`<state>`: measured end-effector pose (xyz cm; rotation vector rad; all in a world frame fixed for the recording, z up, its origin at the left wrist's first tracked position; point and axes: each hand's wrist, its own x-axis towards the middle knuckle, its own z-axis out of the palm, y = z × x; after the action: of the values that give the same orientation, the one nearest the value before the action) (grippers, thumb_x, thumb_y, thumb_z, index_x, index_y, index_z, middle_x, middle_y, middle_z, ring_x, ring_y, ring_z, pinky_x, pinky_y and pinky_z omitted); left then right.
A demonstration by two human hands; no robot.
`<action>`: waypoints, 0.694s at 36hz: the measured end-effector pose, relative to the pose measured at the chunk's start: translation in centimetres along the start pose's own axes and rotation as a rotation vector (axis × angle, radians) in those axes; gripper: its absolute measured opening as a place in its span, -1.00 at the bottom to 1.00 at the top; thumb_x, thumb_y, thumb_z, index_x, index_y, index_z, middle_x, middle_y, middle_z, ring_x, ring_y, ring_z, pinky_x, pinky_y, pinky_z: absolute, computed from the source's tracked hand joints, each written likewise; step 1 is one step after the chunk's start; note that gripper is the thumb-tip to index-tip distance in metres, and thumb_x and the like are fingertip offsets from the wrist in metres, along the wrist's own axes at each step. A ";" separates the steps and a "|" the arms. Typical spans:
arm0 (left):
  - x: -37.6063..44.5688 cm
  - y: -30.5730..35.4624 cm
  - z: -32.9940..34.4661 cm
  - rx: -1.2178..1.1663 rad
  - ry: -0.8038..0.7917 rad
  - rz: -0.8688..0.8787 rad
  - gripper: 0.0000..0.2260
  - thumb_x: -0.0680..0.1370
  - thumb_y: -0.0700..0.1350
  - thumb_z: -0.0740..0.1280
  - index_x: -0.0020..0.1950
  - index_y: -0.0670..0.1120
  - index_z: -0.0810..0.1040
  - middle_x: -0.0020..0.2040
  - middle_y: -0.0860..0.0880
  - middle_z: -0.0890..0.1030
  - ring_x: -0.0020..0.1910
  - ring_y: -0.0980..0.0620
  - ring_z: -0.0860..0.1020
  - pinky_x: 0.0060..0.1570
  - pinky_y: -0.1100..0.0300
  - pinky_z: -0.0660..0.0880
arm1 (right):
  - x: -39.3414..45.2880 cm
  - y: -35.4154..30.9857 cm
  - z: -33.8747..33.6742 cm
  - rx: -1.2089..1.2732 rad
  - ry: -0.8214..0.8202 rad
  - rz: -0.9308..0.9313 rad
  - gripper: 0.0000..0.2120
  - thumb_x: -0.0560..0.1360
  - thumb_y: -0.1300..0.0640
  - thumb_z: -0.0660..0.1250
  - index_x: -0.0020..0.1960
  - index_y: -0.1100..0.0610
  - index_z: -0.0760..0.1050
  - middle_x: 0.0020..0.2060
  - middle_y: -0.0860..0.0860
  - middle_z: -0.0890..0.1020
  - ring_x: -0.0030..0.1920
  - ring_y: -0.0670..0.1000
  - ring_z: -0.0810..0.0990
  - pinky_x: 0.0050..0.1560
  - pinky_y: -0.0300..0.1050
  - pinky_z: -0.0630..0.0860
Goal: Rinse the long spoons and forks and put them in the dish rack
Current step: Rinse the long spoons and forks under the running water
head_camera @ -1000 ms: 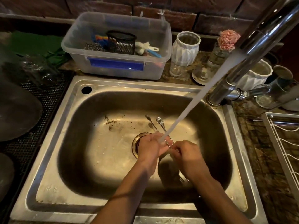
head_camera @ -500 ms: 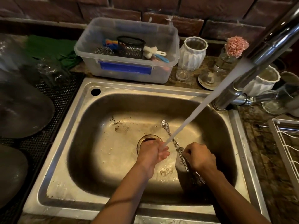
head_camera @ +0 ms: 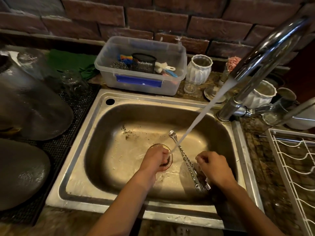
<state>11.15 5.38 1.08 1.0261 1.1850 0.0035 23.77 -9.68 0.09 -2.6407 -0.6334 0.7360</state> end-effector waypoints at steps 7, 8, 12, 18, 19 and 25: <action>-2.9 0.6 -1.5 0.191 0.093 0.102 -0.71 0.68 -0.05 0.14 0.23 -0.14 0.59 0.21 -0.15 0.60 0.16 -0.11 0.56 0.14 0.01 0.54 | -2.9 -0.2 -2.8 0.119 0.047 -0.020 -0.84 0.55 0.04 0.34 -0.08 0.00 0.69 -0.22 -0.05 0.74 -0.13 0.00 0.68 -0.07 -0.13 0.55; -3.6 0.6 -1.8 0.220 0.115 0.116 -0.69 0.67 -0.04 0.14 0.25 -0.12 0.59 0.22 -0.14 0.60 0.20 -0.12 0.54 0.24 -0.02 0.49 | -3.5 -0.3 -3.5 0.141 0.051 -0.025 -0.84 0.55 0.05 0.34 -0.09 0.02 0.69 -0.26 -0.06 0.73 -0.17 -0.04 0.68 -0.09 -0.14 0.55; -5.9 -0.4 -2.7 0.422 0.191 0.258 -0.64 0.68 0.04 0.06 0.15 -0.07 0.60 0.14 -0.10 0.62 0.11 -0.07 0.54 0.24 -0.02 0.46 | -5.7 -0.4 -6.0 0.224 0.055 -0.013 -0.86 0.55 0.10 0.35 -0.07 0.04 0.69 -0.28 -0.11 0.69 -0.17 -0.08 0.66 -0.07 -0.13 0.56; -7.5 -3.5 -4.0 0.932 0.335 0.598 -0.62 0.67 0.13 -0.02 0.39 0.15 0.44 0.44 0.08 0.45 0.42 0.05 0.39 0.39 -0.04 0.31 | -7.4 -0.5 -8.6 0.315 0.039 0.027 -0.87 0.53 0.15 0.35 -0.05 0.05 0.68 -0.10 0.04 0.74 -0.02 0.08 0.68 0.13 0.11 0.60; -7.7 -4.1 -4.1 1.007 0.328 0.621 -0.60 0.66 0.16 -0.04 0.45 0.19 0.35 0.52 0.10 0.36 0.50 0.06 0.29 0.44 -0.07 0.22 | -7.5 -0.5 -9.0 0.325 0.035 0.026 -0.87 0.53 0.15 0.34 -0.08 0.04 0.67 -0.12 0.04 0.74 -0.02 0.10 0.69 0.12 0.12 0.60; -7.8 -7.4 -4.9 1.329 0.219 0.525 -0.45 0.58 0.30 -0.31 0.58 0.28 -0.19 0.64 0.10 -0.19 0.63 -0.05 -0.20 0.52 -0.22 -0.28 | -6.8 0.1 -10.4 0.393 0.006 0.058 -0.84 0.53 0.16 0.33 -0.19 0.00 0.62 -0.15 0.06 0.74 -0.04 0.13 0.70 0.13 0.19 0.61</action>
<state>0.49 0.44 2.04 2.5360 1.0117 -0.2994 24.32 -15.07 11.25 -2.3053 -0.3665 0.7781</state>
